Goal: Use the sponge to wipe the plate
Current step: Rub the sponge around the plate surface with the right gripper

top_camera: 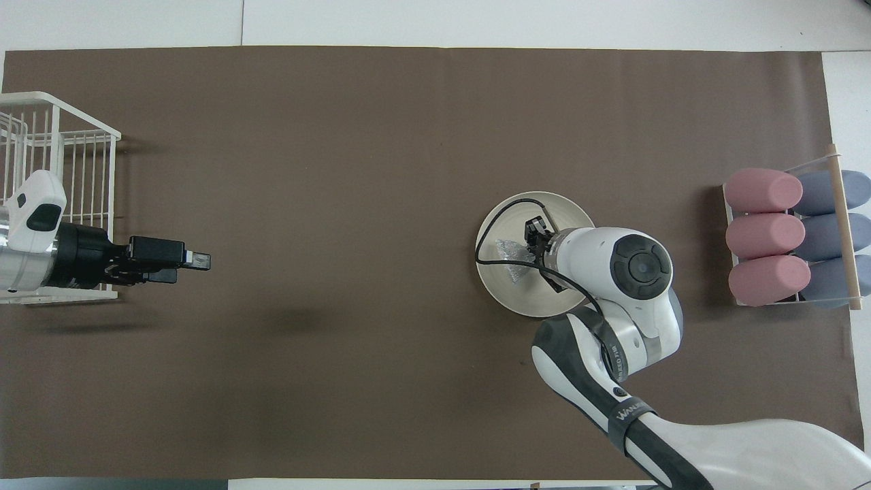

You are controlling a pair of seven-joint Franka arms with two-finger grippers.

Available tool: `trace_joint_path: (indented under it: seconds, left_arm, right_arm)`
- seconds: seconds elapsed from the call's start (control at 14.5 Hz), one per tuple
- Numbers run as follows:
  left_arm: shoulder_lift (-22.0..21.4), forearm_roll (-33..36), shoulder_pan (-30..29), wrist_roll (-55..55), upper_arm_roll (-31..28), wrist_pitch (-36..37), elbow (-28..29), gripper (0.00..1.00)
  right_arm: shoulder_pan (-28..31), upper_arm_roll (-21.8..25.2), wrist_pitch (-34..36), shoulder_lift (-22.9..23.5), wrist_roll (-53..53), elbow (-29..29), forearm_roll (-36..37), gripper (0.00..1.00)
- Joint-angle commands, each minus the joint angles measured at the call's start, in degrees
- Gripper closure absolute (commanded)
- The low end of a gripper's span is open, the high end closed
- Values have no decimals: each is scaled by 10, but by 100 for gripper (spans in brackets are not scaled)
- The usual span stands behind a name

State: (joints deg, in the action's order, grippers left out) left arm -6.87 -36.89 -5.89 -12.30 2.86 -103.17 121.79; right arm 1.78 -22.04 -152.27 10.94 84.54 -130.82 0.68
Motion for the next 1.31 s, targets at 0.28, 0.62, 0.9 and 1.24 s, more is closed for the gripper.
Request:
trace_joint_path:
  seconds: [0.28,0.62,0.9,1.24]
  left_arm:
    - [-9,15,26,20,11,-78,-4,0]
    - [-6,15,25,18,14,-111,-9,0]
    - [-7,16,36,18,14,-111,-7,0]
    - [-9,34,29,15,13,-114,-9,0]
  right_arm:
    - [26,-9,-13,-2,-66,-26,-13,100]
    - [-33,-9,-36,-2,33,-24,-54,100]
    - [-19,-7,-36,-2,-12,-25,-60,100]
    - [23,-7,-31,-1,-106,-26,-60,100]
